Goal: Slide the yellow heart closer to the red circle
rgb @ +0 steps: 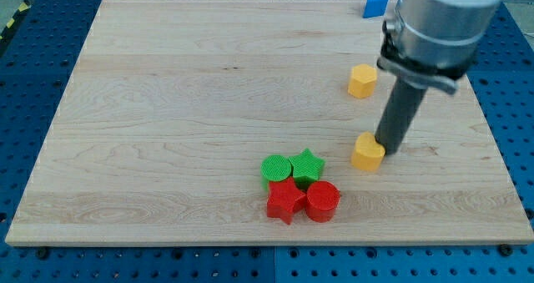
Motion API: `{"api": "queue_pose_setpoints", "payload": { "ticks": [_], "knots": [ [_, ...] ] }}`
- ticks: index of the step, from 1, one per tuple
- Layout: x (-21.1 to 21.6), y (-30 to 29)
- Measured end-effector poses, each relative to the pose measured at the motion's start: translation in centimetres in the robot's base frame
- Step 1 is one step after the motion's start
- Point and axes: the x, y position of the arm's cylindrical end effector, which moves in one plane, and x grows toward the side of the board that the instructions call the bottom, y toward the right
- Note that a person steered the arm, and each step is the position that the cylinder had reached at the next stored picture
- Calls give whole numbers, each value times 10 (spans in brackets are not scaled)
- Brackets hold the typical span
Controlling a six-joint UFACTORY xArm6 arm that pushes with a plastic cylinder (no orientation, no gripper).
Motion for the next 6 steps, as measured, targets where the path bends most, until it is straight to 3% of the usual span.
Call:
{"api": "queue_pose_setpoints", "payload": {
  "ticks": [1, 3, 5, 6],
  "knots": [
    [22, 0],
    [-24, -7],
    [17, -19],
    [8, -16]
  ]
}}
